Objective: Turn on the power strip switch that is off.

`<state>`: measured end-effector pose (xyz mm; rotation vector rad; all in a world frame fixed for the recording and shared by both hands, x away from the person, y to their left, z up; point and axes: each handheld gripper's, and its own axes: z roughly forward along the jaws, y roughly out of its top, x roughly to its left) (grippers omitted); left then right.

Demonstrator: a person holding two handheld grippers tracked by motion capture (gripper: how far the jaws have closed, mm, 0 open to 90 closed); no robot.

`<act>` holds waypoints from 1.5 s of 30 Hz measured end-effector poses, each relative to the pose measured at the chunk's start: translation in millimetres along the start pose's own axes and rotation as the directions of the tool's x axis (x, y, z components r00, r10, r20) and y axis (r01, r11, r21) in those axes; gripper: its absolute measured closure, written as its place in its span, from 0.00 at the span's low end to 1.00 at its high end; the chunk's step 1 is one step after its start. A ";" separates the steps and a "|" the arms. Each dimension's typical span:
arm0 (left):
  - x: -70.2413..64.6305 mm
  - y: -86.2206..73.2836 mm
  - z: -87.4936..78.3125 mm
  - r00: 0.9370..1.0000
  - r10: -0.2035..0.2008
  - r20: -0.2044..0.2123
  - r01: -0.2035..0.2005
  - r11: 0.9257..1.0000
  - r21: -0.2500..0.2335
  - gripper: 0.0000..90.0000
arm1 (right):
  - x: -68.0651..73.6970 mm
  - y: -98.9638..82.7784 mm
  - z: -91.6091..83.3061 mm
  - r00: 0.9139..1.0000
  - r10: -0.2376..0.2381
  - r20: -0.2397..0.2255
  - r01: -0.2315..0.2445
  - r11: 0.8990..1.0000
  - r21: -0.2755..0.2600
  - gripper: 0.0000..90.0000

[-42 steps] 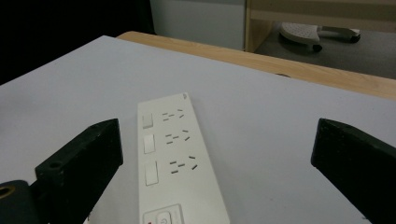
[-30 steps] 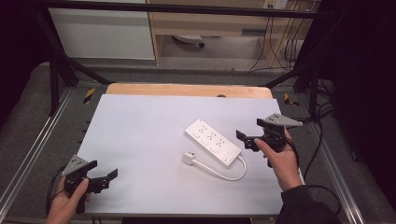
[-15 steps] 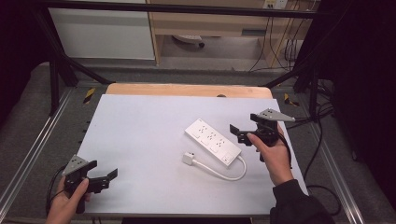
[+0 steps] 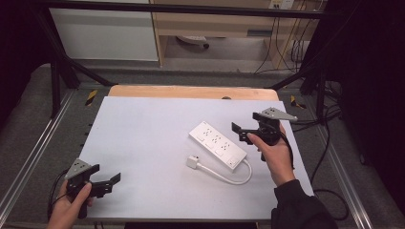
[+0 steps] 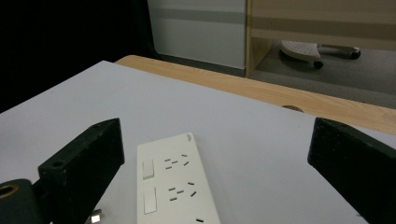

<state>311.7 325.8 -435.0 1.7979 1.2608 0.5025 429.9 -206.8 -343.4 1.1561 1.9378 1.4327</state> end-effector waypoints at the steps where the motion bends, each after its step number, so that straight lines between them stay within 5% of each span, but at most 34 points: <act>1: 0.0 0.0 0.0 1.000 0.006 0.001 -0.006 1.000 0.001 0.07 | 0.4 0.1 1.5 1.000 -0.003 0.001 0.003 1.000 0.000 0.05; 27: -2.1 1.3 3.0 1.000 0.013 0.013 -0.013 1.000 0.007 0.07 | 6.7 1.6 34.3 1.000 0.003 0.007 -0.003 0.999 0.054 0.23; 45: -2.0 0.2 2.5 1.000 0.007 0.003 -0.007 1.000 0.010 0.07 | 18.7 -5.7 61.5 0.999 -0.031 -0.034 0.032 0.999 0.044 0.76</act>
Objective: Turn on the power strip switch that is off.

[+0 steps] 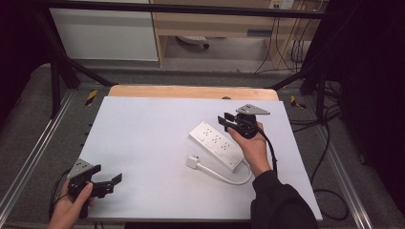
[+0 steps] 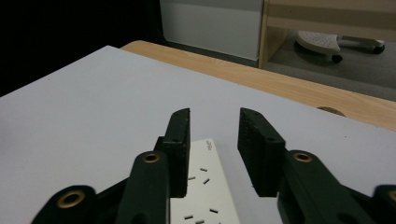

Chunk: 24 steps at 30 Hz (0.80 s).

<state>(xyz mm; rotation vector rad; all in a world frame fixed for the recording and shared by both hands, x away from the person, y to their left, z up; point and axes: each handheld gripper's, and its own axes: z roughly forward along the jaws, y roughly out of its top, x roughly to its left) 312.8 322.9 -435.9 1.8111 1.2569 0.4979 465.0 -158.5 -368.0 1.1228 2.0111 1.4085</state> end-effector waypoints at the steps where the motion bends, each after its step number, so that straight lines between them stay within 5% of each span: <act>1: 0.0 -0.2 0.0 1.000 0.002 0.001 -0.002 1.000 0.000 0.07 | -0.3 -0.3 1.4 1.000 0.001 0.000 -0.001 1.000 -0.002 0.78; 24: 0.2 0.1 0.1 1.000 0.008 0.008 -0.008 1.000 0.001 0.07 | 17.5 -14.1 35.4 0.998 -0.038 -0.042 0.041 0.997 0.070 0.99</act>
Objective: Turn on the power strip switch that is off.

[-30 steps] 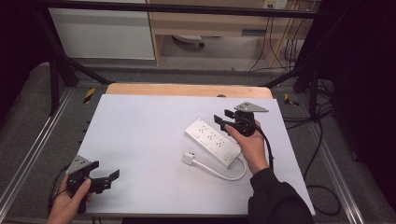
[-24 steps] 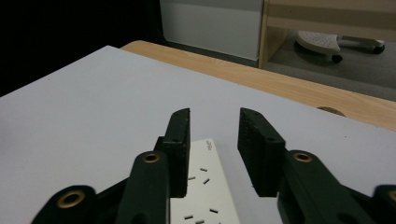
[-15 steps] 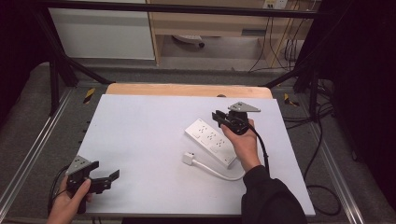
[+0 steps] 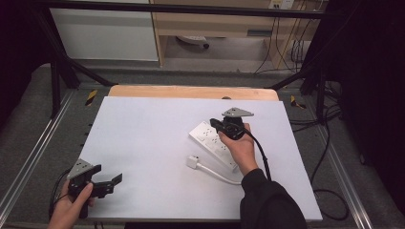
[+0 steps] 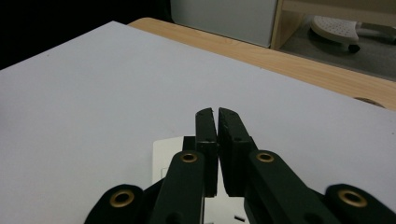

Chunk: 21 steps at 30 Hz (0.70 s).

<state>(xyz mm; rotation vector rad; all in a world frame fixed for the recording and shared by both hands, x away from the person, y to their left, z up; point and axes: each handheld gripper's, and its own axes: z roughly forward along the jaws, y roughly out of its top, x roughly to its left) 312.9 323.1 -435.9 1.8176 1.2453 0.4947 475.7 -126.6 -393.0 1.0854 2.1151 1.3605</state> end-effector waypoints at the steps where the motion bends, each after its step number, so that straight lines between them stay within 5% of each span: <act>1: 0.0 0.0 0.0 1.000 0.001 0.000 -0.001 1.000 0.000 0.07 | 1.2 -0.7 1.4 1.000 -0.006 -0.003 0.006 1.000 0.008 0.99; 21: -0.6 0.2 0.2 1.000 -0.001 0.002 0.001 1.000 -0.001 0.07 | 9.3 -7.9 17.4 0.999 -0.037 -0.022 0.039 0.995 0.092 1.00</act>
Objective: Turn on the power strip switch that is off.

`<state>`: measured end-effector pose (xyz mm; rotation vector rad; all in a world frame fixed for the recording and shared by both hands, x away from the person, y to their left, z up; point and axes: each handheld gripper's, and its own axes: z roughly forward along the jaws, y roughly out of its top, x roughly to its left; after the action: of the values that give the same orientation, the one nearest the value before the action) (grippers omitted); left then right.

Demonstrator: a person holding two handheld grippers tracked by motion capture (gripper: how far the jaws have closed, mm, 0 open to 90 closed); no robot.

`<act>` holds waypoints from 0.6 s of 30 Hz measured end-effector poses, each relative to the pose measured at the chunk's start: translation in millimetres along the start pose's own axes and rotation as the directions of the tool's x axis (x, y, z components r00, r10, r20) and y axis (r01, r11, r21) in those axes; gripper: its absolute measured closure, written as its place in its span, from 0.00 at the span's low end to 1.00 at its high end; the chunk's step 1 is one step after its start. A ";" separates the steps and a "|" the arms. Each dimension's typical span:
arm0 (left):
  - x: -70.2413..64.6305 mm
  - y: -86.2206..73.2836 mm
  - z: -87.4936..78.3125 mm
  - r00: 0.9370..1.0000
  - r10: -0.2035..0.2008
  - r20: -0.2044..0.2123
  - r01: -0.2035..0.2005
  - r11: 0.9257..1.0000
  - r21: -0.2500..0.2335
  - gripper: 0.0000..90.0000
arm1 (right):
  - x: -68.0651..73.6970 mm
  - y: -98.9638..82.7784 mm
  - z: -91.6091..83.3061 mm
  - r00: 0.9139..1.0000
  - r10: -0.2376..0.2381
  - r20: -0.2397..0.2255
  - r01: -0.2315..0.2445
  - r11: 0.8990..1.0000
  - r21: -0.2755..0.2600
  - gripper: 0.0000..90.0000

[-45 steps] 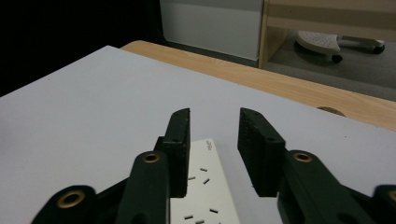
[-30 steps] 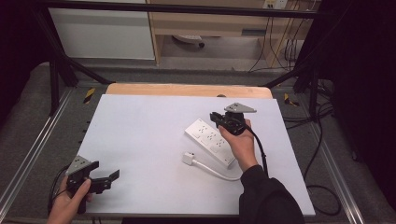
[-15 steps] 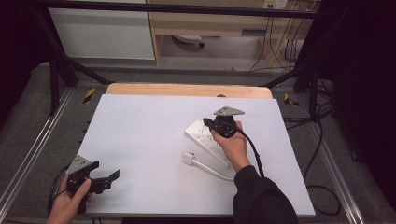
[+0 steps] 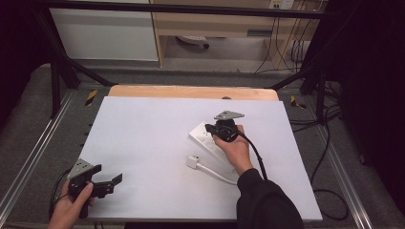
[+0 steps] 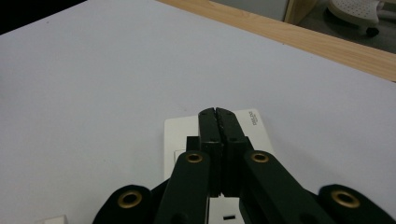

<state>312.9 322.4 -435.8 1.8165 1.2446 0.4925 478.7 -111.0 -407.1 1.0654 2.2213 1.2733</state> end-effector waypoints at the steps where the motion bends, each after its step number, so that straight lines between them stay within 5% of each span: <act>1: 0.0 0.0 -0.1 1.000 0.000 0.000 0.000 1.000 -0.001 0.07 | 0.0 0.0 0.0 1.000 0.000 0.000 0.000 1.000 0.000 1.00; 18: 0.0 -0.2 0.0 1.000 0.002 0.002 -0.002 1.000 0.001 0.07 | 8.1 -5.3 12.3 1.000 -0.007 -0.012 0.008 0.998 0.059 1.00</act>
<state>312.8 322.5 -436.0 1.8189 1.2415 0.4913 478.9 -99.4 -417.6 1.0721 2.2829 1.2211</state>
